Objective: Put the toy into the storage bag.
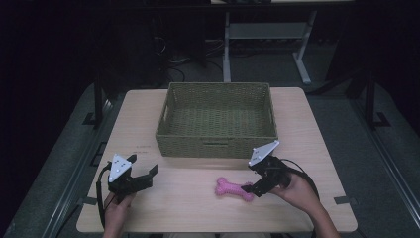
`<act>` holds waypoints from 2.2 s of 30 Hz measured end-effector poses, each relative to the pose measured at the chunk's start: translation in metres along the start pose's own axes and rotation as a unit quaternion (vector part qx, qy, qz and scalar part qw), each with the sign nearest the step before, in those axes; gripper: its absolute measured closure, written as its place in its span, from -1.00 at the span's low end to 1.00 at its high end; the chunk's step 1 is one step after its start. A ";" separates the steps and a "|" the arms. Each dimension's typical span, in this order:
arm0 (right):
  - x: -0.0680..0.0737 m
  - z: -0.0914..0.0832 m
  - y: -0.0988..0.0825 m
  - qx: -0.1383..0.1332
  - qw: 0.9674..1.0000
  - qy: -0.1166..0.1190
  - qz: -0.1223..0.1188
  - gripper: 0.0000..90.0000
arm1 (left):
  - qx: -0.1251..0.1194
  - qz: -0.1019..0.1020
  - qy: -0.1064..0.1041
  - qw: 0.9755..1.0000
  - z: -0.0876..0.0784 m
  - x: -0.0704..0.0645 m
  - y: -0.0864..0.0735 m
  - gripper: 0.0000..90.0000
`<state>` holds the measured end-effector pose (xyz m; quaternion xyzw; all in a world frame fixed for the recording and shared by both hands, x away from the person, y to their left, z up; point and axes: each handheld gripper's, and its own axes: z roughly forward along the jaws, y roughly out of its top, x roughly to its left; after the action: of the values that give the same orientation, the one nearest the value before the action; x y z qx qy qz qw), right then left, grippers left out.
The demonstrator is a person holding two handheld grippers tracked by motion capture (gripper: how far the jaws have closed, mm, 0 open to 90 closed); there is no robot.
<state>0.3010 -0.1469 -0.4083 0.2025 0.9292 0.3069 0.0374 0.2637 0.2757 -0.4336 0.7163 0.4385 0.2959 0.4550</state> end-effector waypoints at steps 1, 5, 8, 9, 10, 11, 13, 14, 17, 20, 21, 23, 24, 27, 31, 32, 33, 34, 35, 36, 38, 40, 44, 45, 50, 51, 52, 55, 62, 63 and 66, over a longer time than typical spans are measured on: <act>0.000 0.001 0.001 0.001 1.000 0.001 -0.002 -0.55 | -0.001 0.000 0.000 1.000 0.000 0.000 0.000 -0.69; 0.001 0.003 0.006 0.003 1.000 0.005 -0.008 -0.54 | 0.000 0.004 -0.001 1.000 0.001 -0.002 0.001 -0.69; 0.002 0.005 0.009 0.007 1.000 0.011 -0.012 -0.54 | 0.000 0.002 -0.002 1.000 0.001 -0.002 0.000 -0.69; 0.002 0.005 0.010 0.008 1.000 0.012 -0.013 -0.53 | 0.000 0.003 -0.002 1.000 0.001 -0.002 0.001 -0.69; 0.002 0.006 0.011 0.009 1.000 0.014 -0.014 -0.53 | 0.000 0.003 -0.002 1.000 0.001 -0.002 0.001 -0.69; 0.002 0.006 0.012 0.011 1.000 0.014 -0.016 -0.53 | -0.001 0.003 -0.001 1.000 0.001 -0.001 0.001 -0.69; 0.002 0.007 0.014 0.009 1.000 0.016 -0.018 -0.53 | 0.000 0.002 0.000 1.000 0.001 0.000 0.001 -0.69; 0.002 0.007 0.014 0.009 1.000 0.016 -0.018 -0.53 | 0.000 0.002 0.000 1.000 0.001 0.000 0.001 -0.69; 0.002 0.010 0.016 0.012 1.000 0.023 -0.017 -0.52 | -0.002 0.000 0.001 1.000 0.000 0.001 0.000 -0.69; 0.002 0.012 0.017 0.015 0.999 0.025 -0.019 -0.53 | -0.002 0.000 0.001 1.000 0.000 0.001 0.000 -0.69; 0.003 0.013 0.017 0.018 0.999 0.027 -0.020 -0.52 | -0.002 0.000 0.001 1.000 0.000 0.001 0.001 -0.69; 0.003 0.014 0.018 0.020 0.999 0.029 -0.023 -0.52 | -0.002 -0.001 0.001 1.000 0.000 0.001 0.000 -0.69; 0.003 0.015 0.018 0.020 0.999 0.029 -0.022 -0.52 | -0.002 -0.001 0.001 1.000 0.000 0.001 0.000 -0.69; 0.003 0.017 0.019 0.025 0.999 0.031 -0.021 -0.52 | -0.002 0.000 0.001 1.000 0.000 0.001 0.000 -0.69; 0.003 0.019 0.019 0.030 0.999 0.032 -0.024 -0.52 | -0.001 0.000 0.001 1.000 0.000 0.000 0.000 -0.69; 0.003 0.020 0.019 0.030 0.999 0.033 -0.024 -0.52 | -0.001 -0.001 0.001 1.000 0.000 0.000 0.000 -0.69; 0.003 0.021 0.019 0.033 0.999 0.033 -0.023 -0.51 | -0.001 0.000 0.000 1.000 0.000 0.000 0.000 -0.69; 0.003 0.021 0.019 0.033 0.999 0.033 -0.023 -0.51 | -0.001 0.000 0.000 1.000 0.000 0.000 0.000 -0.69; 0.004 0.022 0.020 0.037 0.998 0.036 -0.025 -0.51 | -0.002 0.000 0.000 1.000 0.000 0.000 0.000 -0.69; 0.004 0.022 0.020 0.037 0.998 0.036 -0.025 -0.51 | -0.002 0.000 0.000 1.000 0.000 0.000 0.000 -0.69; 0.004 0.025 0.020 0.044 0.998 0.038 -0.027 -0.51 | -0.002 0.000 -0.001 1.000 0.000 0.001 0.001 -0.69; 0.005 0.027 0.020 0.048 0.998 0.039 -0.031 -0.50 | -0.002 -0.001 0.000 1.000 0.000 0.001 0.000 -0.69; 0.005 0.032 0.021 0.057 0.997 0.043 -0.032 -0.48 | -0.003 -0.001 0.002 1.000 0.000 0.002 0.000 -0.69; 0.005 0.033 0.021 0.060 0.997 0.043 -0.034 -0.46 | -0.002 -0.001 0.001 1.000 0.000 0.002 0.001 -0.69; 0.007 0.038 0.022 0.074 0.995 0.045 -0.038 -0.37 | -0.002 -0.002 0.001 1.000 0.000 0.002 0.000 -0.69; 0.007 0.039 0.022 0.076 0.995 0.047 -0.040 -0.36 | -0.002 -0.002 0.001 1.000 0.000 0.002 0.000 -0.69; 0.007 0.041 0.023 0.078 0.995 0.048 -0.040 -0.35 | -0.003 -0.001 0.001 1.000 0.000 0.002 0.001 -0.69; 0.007 0.044 0.023 0.087 0.994 0.048 -0.044 -0.31 | -0.003 -0.002 0.000 1.000 0.000 0.002 0.001 -0.69; 0.009 0.051 0.024 0.101 0.992 0.052 -0.053 -0.18 | -0.002 -0.004 0.000 1.000 0.000 0.002 0.001 -0.69; 0.009 0.051 0.025 0.101 0.992 0.051 -0.054 -0.16 | -0.002 -0.004 0.000 1.000 0.000 0.002 0.001 -0.69; 0.010 0.052 0.025 0.102 0.992 0.053 -0.059 -0.12 | -0.002 -0.004 0.001 1.000 0.000 0.003 0.000 -0.69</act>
<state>0.3106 -0.0954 -0.4351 0.1337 0.9667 0.2178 -0.0145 0.2648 0.2782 -0.4330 0.7135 0.4414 0.2950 0.4573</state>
